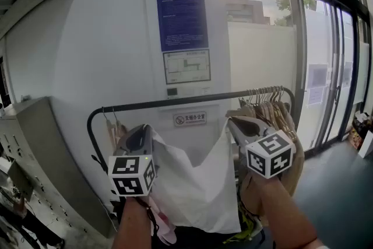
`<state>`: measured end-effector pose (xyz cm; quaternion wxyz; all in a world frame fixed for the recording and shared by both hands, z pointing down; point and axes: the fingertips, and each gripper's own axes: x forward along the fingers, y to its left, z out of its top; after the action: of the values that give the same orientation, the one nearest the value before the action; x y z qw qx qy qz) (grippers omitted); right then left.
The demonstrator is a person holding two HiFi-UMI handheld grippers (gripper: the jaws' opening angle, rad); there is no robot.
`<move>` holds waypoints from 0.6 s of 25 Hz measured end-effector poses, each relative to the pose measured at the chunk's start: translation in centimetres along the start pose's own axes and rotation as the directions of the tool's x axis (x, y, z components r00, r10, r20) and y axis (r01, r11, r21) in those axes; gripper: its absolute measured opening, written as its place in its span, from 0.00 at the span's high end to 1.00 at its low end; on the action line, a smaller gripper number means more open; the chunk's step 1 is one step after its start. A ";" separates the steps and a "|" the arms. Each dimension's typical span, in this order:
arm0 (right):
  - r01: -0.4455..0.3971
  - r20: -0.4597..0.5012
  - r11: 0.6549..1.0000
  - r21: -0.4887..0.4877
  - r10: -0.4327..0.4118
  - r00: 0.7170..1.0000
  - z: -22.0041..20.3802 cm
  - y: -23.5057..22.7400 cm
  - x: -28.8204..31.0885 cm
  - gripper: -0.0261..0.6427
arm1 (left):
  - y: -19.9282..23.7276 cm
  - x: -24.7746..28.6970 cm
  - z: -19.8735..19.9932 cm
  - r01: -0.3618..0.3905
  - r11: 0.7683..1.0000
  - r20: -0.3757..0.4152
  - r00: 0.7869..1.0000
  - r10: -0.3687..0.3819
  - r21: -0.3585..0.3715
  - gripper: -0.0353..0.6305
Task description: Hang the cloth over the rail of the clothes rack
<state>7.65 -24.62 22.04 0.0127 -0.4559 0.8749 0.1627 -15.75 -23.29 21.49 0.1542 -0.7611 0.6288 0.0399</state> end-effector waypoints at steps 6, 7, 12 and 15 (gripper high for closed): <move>-0.010 0.004 1.000 0.015 0.010 1.000 0.2 0.1 0.1 0.95 | 0.1 0.1 -0.2 0.002 1.000 -0.006 1.000 -0.002 -0.005 0.93; -0.015 0.005 1.000 0.025 0.014 1.000 0.1 0.1 0.1 0.95 | 0.2 0.1 -0.2 0.001 1.000 -0.006 1.000 -0.001 -0.007 0.93; -0.009 0.004 1.000 0.028 0.009 1.000 0.0 -0.2 0.1 0.95 | 0.4 0.3 -0.3 -0.001 1.000 -0.005 1.000 0.001 -0.002 0.93; -0.018 0.001 0.999 0.029 0.018 1.000 -0.1 -0.4 0.3 0.95 | 1.0 0.8 -0.1 0.002 1.000 -0.010 1.000 -0.002 0.010 0.93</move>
<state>7.80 -25.15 22.00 0.0181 -0.4476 0.8813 0.1503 -16.54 -24.26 21.14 0.1549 -0.7611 0.6290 0.0326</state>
